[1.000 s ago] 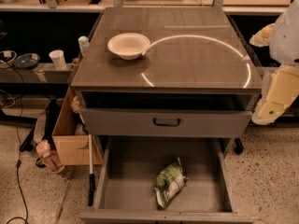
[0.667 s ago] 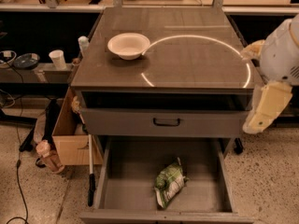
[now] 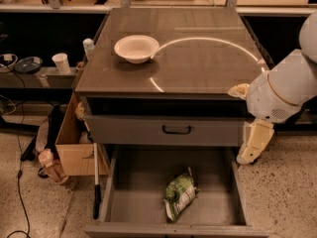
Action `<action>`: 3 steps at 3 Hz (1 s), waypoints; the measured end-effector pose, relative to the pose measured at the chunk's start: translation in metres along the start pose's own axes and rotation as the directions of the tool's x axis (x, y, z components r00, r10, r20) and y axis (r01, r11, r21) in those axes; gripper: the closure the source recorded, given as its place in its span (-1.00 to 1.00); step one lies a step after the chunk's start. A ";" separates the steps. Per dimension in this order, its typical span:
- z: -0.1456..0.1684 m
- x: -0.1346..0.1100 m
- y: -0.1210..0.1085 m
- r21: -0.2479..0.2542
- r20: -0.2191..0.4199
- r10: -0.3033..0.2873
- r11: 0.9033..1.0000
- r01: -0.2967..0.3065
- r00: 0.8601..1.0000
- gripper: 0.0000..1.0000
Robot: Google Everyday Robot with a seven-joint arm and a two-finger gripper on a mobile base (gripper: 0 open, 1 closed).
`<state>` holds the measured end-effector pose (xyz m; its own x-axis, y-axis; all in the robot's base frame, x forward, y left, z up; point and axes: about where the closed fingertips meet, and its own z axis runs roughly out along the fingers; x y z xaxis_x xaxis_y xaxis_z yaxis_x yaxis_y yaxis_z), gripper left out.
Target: Pick green jalapeno chip bag from middle drawer and place on counter
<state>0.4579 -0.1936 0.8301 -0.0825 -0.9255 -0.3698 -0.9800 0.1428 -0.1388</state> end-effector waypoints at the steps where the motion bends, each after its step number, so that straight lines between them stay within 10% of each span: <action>1: 0.008 0.001 0.003 -0.011 0.007 0.004 1.000 -0.004 1.000 -1.00; 3: 0.052 0.012 0.012 -0.002 -0.007 0.030 1.000 -0.030 1.000 -1.00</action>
Offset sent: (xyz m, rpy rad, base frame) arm -0.0041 0.0069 -0.0602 0.0119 0.0258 -0.0261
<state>0.4541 -0.1846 0.7761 -0.1132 -0.9232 -0.3673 -0.9774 0.1698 -0.1255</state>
